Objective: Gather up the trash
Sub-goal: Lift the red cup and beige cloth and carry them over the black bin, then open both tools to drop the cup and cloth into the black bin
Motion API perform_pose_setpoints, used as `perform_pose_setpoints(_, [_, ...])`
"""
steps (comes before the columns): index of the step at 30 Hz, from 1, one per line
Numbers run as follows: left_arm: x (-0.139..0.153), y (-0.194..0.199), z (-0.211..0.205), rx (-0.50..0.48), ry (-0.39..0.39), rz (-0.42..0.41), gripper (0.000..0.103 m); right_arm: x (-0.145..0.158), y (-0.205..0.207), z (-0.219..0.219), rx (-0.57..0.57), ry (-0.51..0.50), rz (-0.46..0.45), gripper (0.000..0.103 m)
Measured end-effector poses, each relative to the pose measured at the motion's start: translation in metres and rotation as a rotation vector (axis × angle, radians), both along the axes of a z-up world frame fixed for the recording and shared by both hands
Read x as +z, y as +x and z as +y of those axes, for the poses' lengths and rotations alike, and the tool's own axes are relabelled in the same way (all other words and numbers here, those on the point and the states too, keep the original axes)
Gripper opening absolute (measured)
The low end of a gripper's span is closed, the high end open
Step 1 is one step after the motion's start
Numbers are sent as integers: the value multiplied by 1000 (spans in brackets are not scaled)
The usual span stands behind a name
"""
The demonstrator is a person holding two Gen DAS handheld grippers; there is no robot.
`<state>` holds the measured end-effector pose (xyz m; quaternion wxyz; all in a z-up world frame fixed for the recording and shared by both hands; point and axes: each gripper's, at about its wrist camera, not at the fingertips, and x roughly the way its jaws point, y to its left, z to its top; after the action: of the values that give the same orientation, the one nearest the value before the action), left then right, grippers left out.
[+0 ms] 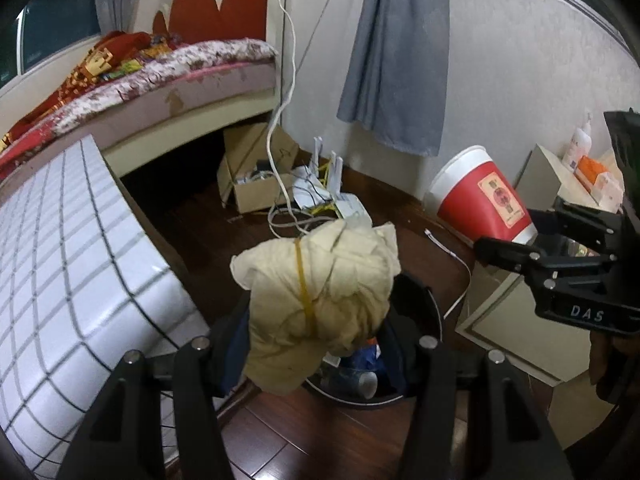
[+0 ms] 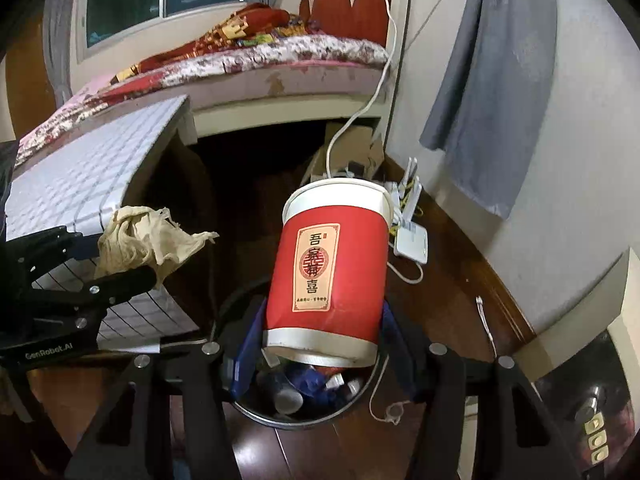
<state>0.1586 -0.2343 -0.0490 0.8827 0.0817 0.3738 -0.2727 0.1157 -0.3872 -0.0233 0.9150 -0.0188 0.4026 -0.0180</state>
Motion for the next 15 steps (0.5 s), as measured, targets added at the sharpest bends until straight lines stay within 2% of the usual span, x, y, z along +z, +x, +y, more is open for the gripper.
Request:
perform_pose_setpoints(5, [-27,6,-15,-53,21,88,58,-23,1,-9,8,-1,50,59])
perform_pose_setpoints(15, [-59,27,-23,-72,24,163,61,-81,27,-10,79,-16,196,59])
